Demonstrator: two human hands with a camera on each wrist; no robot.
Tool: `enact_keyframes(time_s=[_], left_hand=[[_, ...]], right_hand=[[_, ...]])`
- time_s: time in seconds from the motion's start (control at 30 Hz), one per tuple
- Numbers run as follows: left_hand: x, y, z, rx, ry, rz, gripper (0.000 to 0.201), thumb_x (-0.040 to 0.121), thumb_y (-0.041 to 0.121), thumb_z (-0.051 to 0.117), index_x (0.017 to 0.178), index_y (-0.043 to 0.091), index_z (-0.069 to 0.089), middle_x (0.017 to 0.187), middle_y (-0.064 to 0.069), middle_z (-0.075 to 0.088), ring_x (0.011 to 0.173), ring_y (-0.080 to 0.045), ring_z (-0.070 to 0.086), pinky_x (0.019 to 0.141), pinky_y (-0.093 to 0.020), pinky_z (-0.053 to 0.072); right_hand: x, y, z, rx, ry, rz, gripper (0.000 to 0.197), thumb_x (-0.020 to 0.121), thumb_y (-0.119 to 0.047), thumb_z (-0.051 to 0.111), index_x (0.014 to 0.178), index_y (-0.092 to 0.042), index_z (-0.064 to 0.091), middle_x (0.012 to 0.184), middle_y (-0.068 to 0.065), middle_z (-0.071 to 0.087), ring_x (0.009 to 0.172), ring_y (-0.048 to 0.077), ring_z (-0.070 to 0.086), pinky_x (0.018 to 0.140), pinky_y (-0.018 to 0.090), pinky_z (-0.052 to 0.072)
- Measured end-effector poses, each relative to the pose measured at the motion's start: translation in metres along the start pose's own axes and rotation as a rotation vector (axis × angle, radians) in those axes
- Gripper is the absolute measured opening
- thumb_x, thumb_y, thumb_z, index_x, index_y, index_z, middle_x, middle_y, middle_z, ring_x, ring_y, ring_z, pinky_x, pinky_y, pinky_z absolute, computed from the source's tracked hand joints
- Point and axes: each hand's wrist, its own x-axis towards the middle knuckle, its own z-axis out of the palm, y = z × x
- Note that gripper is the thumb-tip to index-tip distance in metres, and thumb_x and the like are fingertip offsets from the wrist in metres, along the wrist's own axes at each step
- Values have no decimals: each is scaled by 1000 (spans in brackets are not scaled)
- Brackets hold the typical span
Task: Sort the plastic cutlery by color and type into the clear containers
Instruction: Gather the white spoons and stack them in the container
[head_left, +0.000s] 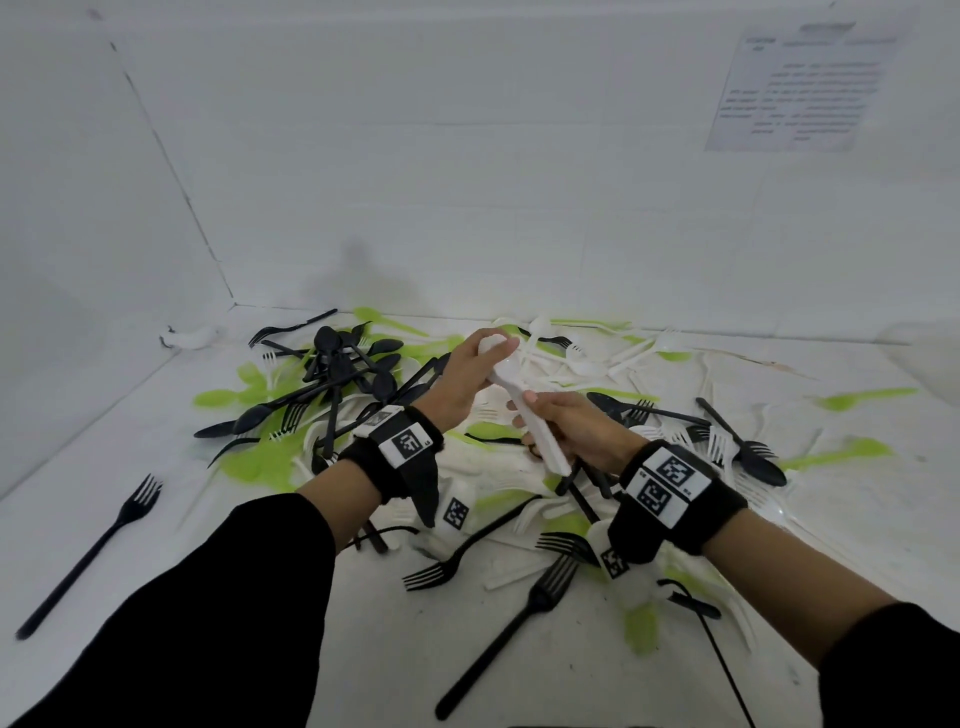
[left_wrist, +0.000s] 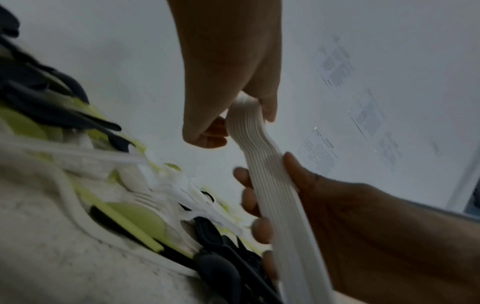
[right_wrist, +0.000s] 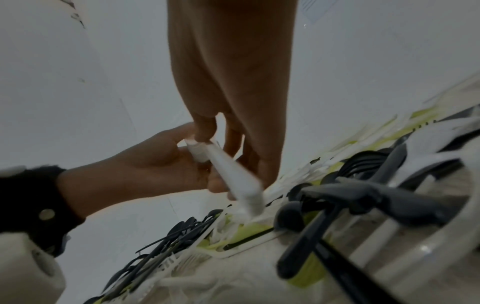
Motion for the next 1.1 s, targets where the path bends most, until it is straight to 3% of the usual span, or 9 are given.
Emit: enact_keyframes(time_s=[0.13, 0.27, 0.33, 0.47, 0.57, 0.7, 0.8, 0.9, 1.1], left_hand=[[3, -3, -5, 114, -95, -28, 26, 90, 15, 61, 115, 12, 59, 104, -4, 56, 92, -13, 58, 73, -18, 54], [4, 0, 16, 261, -227, 24, 23, 91, 18, 60, 113, 11, 62, 102, 3, 62, 96, -8, 57, 80, -18, 52], [6, -1, 34, 316, -307, 40, 24, 91, 19, 59, 114, 10, 63, 106, 3, 61, 95, -5, 57, 78, -17, 51], [7, -1, 86, 362, -438, 90, 20, 89, 20, 62, 109, 14, 65, 95, 10, 62, 86, 1, 57, 68, -8, 49], [1, -3, 133, 348, -501, 121, 22, 88, 19, 64, 109, 11, 65, 90, 9, 63, 81, 0, 57, 66, -9, 49], [-17, -7, 200, 296, -613, 129, 22, 88, 15, 64, 108, 7, 65, 91, 4, 64, 80, -5, 59, 66, -13, 50], [-37, -10, 251, 282, -696, 122, 25, 88, 14, 63, 111, 4, 64, 92, 1, 63, 80, -5, 59, 64, -12, 51], [-59, -17, 303, 266, -780, 105, 23, 88, 13, 63, 110, 4, 64, 94, -1, 62, 85, -7, 60, 72, -19, 55], [-111, -32, 407, 220, -897, 78, 21, 88, 14, 63, 109, 8, 64, 98, -4, 62, 90, -12, 60, 81, -24, 54]], right_hand=[[-5, 0, -21, -294, 229, -150, 21, 90, -26, 59, 89, -7, 67, 72, 2, 62, 59, 9, 54, 57, 16, 43], [-26, -3, -49, -586, 431, -250, 17, 82, -29, 70, 85, -12, 72, 62, -10, 60, 51, -14, 52, 57, 6, 38], [-45, -2, -61, -620, 501, -256, 18, 81, -27, 71, 86, -11, 73, 68, -2, 67, 58, -9, 56, 58, 6, 38], [-86, 1, -92, -646, 640, -229, 23, 79, -27, 73, 90, -7, 73, 84, 12, 73, 79, 18, 67, 61, 12, 41], [-122, 1, -117, -634, 745, -207, 22, 78, -24, 74, 91, -6, 73, 84, 11, 73, 72, 6, 66, 63, 12, 43], [-176, 9, -154, -644, 871, -149, 27, 78, -26, 74, 97, -7, 72, 91, 9, 73, 89, 18, 66, 79, 23, 45], [-221, 19, -180, -625, 941, -98, 28, 79, -30, 73, 99, -10, 72, 91, 6, 72, 91, 17, 65, 78, 24, 44], [-269, 32, -206, -606, 1023, -47, 26, 79, -34, 71, 97, -15, 72, 85, 0, 70, 89, 16, 64, 82, 31, 47], [-368, 52, -262, -624, 1088, 5, 27, 80, -30, 72, 99, -11, 71, 94, 6, 72, 91, 17, 64, 75, 19, 43]])
